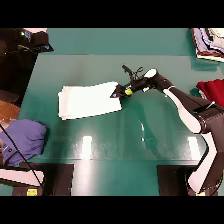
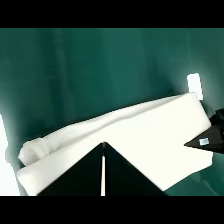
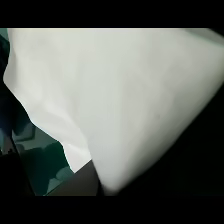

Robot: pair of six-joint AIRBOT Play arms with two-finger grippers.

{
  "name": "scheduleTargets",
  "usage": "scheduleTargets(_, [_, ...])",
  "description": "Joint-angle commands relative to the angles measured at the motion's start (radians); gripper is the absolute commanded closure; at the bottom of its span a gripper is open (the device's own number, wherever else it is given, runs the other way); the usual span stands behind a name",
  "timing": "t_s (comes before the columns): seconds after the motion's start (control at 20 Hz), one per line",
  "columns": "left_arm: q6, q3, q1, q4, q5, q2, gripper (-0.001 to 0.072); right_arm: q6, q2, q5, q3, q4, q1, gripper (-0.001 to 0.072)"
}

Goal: Fold the shirts.

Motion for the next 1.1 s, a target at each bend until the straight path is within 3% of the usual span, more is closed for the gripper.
scheduleTargets(0.0, [0.002,0.0,-0.063,-0.002,-0.002,0.0,0.068,0.037,0.031,0.039,0.073,0.011,-0.043,0.0696])
scheduleTargets(0.15, [0.009,0.0,-0.143,-0.002,-0.003,0.0,0.068,0.092,0.144,0.063,0.08,-0.001,-0.188,0.0696])
scheduleTargets(0.3, [0.009,0.0,-0.211,-0.002,0.006,0.0,0.068,0.119,0.27,0.124,0.08,-0.113,-0.375,0.0695])
scheduleTargets(0.5, [0.009,0.0,-0.285,-0.002,0.042,0.0,0.0679,0.117,0.386,0.103,0.081,-0.265,-0.622,0.0696])
scheduleTargets(0.8, [0.008,0.0,-0.368,-0.002,0.081,0.0,0.0679,0.07,0.375,-0.027,0.082,-0.273,-0.935,0.0696])
scheduleTargets(1.05, [0.008,0.0,-0.381,0.003,0.08,0.0,0.068,0.069,0.361,-0.103,0.123,-0.265,-1.052,0.0696])
